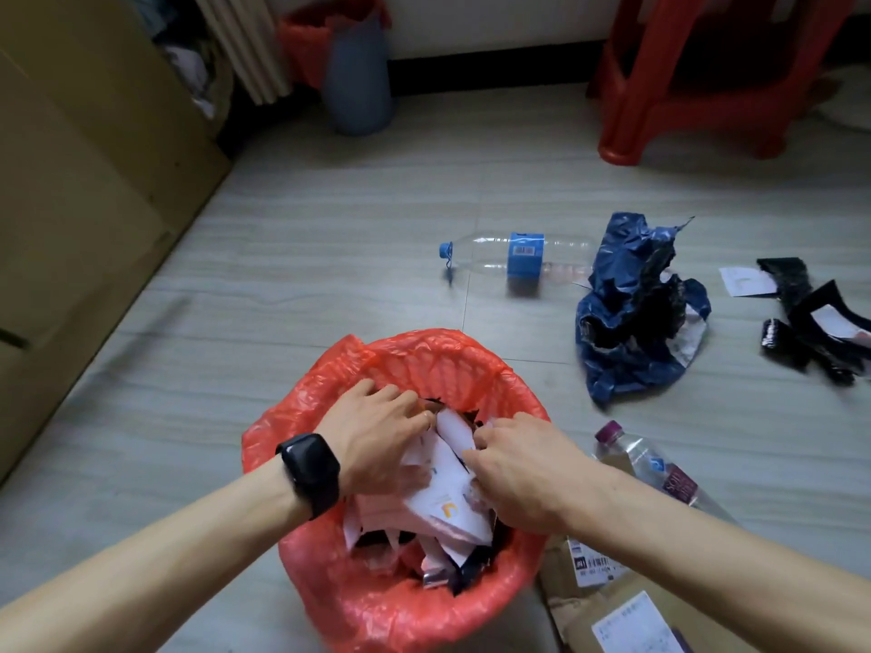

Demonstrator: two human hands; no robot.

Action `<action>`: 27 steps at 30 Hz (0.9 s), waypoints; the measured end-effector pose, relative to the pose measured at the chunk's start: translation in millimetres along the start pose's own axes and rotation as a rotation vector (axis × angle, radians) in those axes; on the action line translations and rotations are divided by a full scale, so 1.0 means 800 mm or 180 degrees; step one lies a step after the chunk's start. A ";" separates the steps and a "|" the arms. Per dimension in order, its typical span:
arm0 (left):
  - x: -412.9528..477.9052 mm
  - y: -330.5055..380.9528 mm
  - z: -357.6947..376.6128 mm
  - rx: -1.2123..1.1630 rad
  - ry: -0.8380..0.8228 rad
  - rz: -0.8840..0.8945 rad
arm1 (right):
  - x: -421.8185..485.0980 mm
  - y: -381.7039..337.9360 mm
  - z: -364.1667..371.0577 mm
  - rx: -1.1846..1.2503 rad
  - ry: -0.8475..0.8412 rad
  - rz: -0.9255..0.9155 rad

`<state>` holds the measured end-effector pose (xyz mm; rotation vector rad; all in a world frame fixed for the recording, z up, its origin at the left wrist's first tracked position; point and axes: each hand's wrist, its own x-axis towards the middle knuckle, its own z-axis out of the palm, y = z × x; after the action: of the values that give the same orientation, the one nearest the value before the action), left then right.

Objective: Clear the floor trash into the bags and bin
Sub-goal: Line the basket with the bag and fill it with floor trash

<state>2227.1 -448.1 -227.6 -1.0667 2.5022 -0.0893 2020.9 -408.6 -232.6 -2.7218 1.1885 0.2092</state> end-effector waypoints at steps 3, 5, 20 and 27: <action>0.001 -0.006 -0.028 -0.0208 0.0272 -0.0019 | -0.018 0.014 -0.010 0.0510 0.0643 -0.0153; 0.009 -0.012 -0.050 -0.0412 0.0444 -0.0027 | -0.030 0.028 -0.015 0.1185 0.1213 0.0021; 0.223 0.053 -0.059 -0.1588 0.0243 -0.0796 | -0.032 0.220 0.113 0.1753 0.0138 0.3358; 0.235 0.056 -0.029 -0.1589 0.0038 -0.0658 | -0.006 0.236 0.172 0.1402 -0.0966 0.3194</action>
<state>2070.9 -551.0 -282.0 -1.5168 2.4759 0.4949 1870.5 -503.3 -384.0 -1.4765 2.0639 0.3908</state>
